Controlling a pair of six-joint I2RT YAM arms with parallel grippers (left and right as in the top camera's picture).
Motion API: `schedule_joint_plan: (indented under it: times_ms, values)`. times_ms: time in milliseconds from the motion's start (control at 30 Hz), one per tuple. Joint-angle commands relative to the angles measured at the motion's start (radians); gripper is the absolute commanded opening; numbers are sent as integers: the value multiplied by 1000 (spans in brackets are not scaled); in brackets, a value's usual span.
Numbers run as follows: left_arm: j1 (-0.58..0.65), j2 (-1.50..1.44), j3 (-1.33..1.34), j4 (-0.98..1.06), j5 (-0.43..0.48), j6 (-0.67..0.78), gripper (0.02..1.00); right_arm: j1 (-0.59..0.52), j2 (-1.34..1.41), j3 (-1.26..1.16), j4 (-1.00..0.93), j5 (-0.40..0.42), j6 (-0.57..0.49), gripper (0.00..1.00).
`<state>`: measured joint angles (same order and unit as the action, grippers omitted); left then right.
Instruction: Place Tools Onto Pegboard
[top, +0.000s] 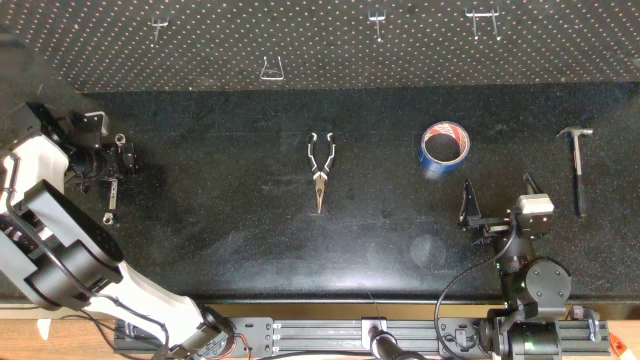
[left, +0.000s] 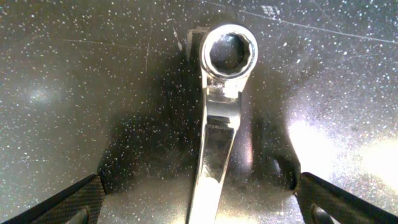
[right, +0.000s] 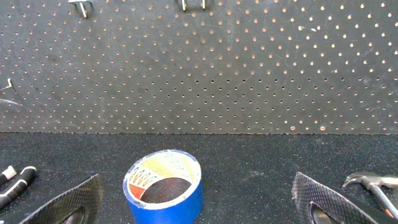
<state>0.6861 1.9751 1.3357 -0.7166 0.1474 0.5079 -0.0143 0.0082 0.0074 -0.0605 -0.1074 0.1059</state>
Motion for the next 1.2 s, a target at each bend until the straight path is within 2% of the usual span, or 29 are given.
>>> schedule_joint_plan:
  times_ms: [33, 100, 333, 367, 400, 433, 500, 567, 633, 767, 800, 967, 1033, 1200]
  values:
    - [1, 18, 19, -6, 1, 33, 998, -4, -7, -3, -4, 2, -14, 1000]
    - [1, 18, 19, -16, -6, 73, 996, -4, -7, -3, -3, 2, -14, 1000]
    - [1, 18, 19, -31, -5, 77, 998, -4, -7, -3, -3, 2, -14, 1000]
    - [1, 18, 19, -31, -5, 77, 812, -4, -7, -3, -4, 2, -14, 1000]
    - [1, 18, 19, -31, -5, 77, 665, -4, -7, -3, -4, 2, -14, 1000]
    - [1, 18, 19, -30, -5, 77, 579, -4, -7, -3, -3, 2, -14, 1000]
    - [1, 18, 19, -27, -5, 77, 503, -4, -7, -3, -3, 2, -14, 1000]
    - [1, 18, 19, -26, -5, 77, 321, -4, -7, -3, -3, 2, -14, 1000]
    - [1, 18, 18, -26, -5, 77, 222, -4, -7, -3, -3, 2, -14, 1000]
    - [1, 18, 18, -26, -5, 76, 112, -4, -7, -3, -3, 2, -14, 1000]
    - [1, 18, 18, -26, -5, 77, 38, -4, -7, -3, -4, 2, -14, 1000]
    - [-16, 1, 1, -27, -6, 76, 27, -4, -7, -3, -3, 2, -14, 1000]
    - [-60, -163, -118, -28, -9, 65, 29, -4, -7, -3, -4, 2, -14, 1000]
    - [-66, -528, -334, 37, 3, 45, 29, -4, -7, -3, -4, 2, -14, 1000]
